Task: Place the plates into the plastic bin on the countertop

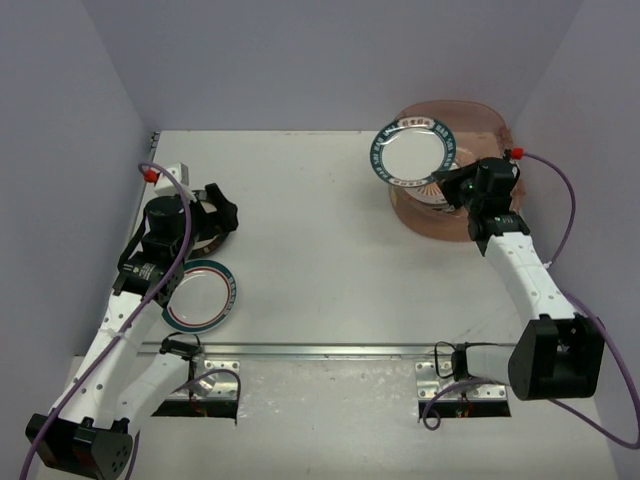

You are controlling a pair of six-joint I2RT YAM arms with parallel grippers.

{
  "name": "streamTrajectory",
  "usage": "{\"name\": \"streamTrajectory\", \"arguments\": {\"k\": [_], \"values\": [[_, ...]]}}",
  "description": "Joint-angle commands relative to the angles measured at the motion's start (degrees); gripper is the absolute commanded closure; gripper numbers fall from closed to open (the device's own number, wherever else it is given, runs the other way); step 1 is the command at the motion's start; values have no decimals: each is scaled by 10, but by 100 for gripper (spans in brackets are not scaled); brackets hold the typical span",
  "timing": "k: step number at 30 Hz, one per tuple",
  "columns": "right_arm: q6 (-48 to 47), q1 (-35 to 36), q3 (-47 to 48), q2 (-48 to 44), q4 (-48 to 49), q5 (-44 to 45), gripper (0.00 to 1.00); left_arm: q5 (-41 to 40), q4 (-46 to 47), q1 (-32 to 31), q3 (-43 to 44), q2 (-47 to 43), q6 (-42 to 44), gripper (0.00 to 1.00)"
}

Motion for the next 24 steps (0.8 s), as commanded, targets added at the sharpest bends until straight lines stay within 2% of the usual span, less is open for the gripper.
{"name": "streamTrajectory", "arguments": {"k": [1, 6, 9, 13, 14, 15, 17, 20, 23, 24], "values": [[160, 3, 10, 24, 7, 199, 100, 18, 30, 2, -2, -6, 6, 0], [277, 2, -5, 63, 9, 284, 100, 30, 32, 2, -2, -1, 5, 0], [272, 1, 12, 86, 22, 304, 100, 41, 34, 2, -3, 1, 5, 0], [251, -1, 61, 152, 8, 271, 100, 47, 34, 2, -3, 3, 7, 0], [252, -1, 67, 165, 4, 263, 97, 47, 34, 2, -3, 2, 7, 0], [254, -1, 70, 172, 4, 258, 91, 46, 34, 2, -4, 1, 7, 0], [254, -1, 71, 179, 4, 251, 69, 45, 34, 2, -4, 0, 7, 0], [240, -1, 70, 175, 4, 243, 49, 44, 34, 2, -4, 1, 8, 0], [229, -1, 72, 161, 4, 241, 13, 43, 32, 2, -3, 7, 7, 0], [224, -1, 76, 154, -9, 235, 5, 40, 31, 2, -2, 9, 7, 0]]}}
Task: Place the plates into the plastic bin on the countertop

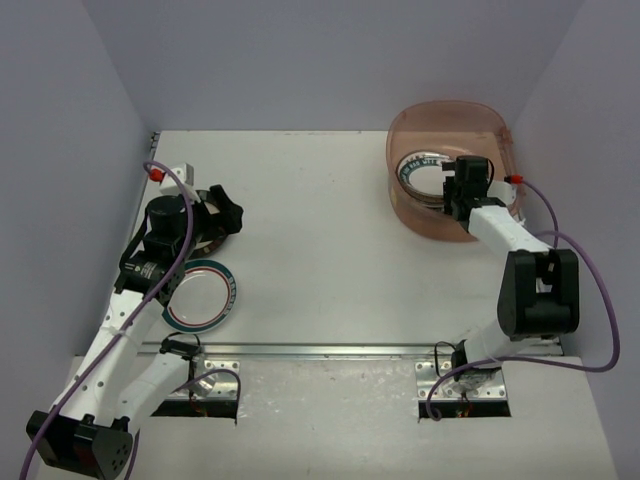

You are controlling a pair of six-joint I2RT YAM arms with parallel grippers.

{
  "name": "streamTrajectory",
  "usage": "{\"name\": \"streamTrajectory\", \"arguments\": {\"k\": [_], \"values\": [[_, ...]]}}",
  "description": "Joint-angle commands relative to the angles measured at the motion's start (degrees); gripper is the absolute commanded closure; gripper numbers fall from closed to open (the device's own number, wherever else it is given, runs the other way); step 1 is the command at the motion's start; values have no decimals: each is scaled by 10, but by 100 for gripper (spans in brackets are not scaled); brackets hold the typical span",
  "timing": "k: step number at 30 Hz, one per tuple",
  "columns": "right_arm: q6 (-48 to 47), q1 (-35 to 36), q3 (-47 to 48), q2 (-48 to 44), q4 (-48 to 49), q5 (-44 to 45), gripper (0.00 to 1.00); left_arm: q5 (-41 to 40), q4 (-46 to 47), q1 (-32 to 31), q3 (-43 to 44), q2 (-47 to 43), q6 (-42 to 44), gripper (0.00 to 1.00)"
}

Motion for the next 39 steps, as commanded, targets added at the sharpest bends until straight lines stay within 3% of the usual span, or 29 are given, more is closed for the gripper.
{"name": "streamTrajectory", "arguments": {"k": [1, 9, 13, 16, 17, 20, 24, 28, 33, 39], "values": [[-18, -1, 35, -42, -14, 0, 1, -6, 25, 2, 1, 4, 5, 0], [-30, -1, 122, -75, -167, -69, 1, -68, -14, 3, 23, 51, -33, 0], [-131, 22, 102, -116, -78, -170, 1, -83, -53, 24, 59, 105, -87, 0], [-244, 72, 99, -148, -4, -246, 1, -1, -64, 129, 85, 148, -123, 0], [-275, 73, 99, -155, -4, -247, 1, 18, -64, 130, 87, 157, -131, 0], [-366, 109, 100, -171, 7, -403, 1, -11, -89, 217, 113, 201, -161, 0], [-387, 115, 56, -181, 10, -580, 1, -75, -91, 270, 131, 254, -174, 0], [-377, 120, -44, -212, 101, -705, 1, -134, -19, 318, 97, 291, -148, 0], [-457, 121, -52, -252, 58, -720, 1, -106, 47, 375, 74, 356, -102, 0], [-476, 120, -66, -285, 65, -735, 1, 26, 60, 374, 113, 506, -44, 0]]}}
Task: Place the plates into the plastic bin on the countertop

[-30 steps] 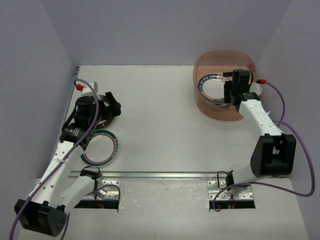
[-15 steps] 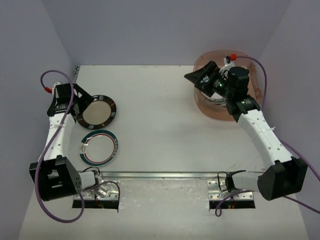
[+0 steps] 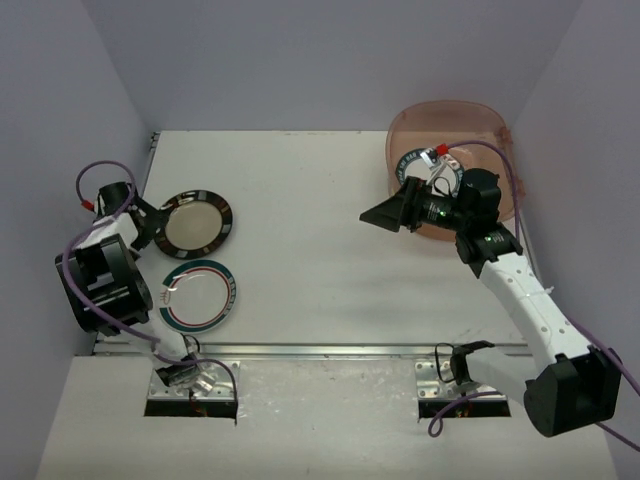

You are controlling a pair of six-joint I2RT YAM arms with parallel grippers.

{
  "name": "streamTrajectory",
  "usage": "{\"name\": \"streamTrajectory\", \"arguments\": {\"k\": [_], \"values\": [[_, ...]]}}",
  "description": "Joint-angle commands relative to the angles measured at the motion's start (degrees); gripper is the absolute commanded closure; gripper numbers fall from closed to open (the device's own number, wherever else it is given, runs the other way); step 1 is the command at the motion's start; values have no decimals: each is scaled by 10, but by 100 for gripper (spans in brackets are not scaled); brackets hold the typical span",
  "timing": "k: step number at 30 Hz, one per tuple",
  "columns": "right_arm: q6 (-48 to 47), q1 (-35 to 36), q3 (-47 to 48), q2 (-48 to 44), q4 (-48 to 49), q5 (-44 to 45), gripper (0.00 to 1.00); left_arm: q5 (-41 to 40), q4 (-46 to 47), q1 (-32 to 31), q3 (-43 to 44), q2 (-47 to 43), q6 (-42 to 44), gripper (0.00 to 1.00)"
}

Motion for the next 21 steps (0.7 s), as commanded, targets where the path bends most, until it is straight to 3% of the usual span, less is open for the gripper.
{"name": "streamTrajectory", "arguments": {"k": [1, 6, 11, 15, 21], "values": [[-45, 1, 8, -19, 33, -52, 1, 125, 36, -3, 34, 92, 53, 0], [-60, -2, 10, -10, 29, -69, 1, 203, 63, -7, 45, 154, 62, 0], [-62, -14, 5, -4, 30, -72, 1, 253, 85, -28, 68, 197, 63, 8], [-53, -19, -1, 0, 38, -62, 1, 312, 102, -42, 96, 247, 57, 42], [-43, -20, -1, 0, 42, -40, 1, 386, 140, -47, 129, 292, 44, 60]]}}
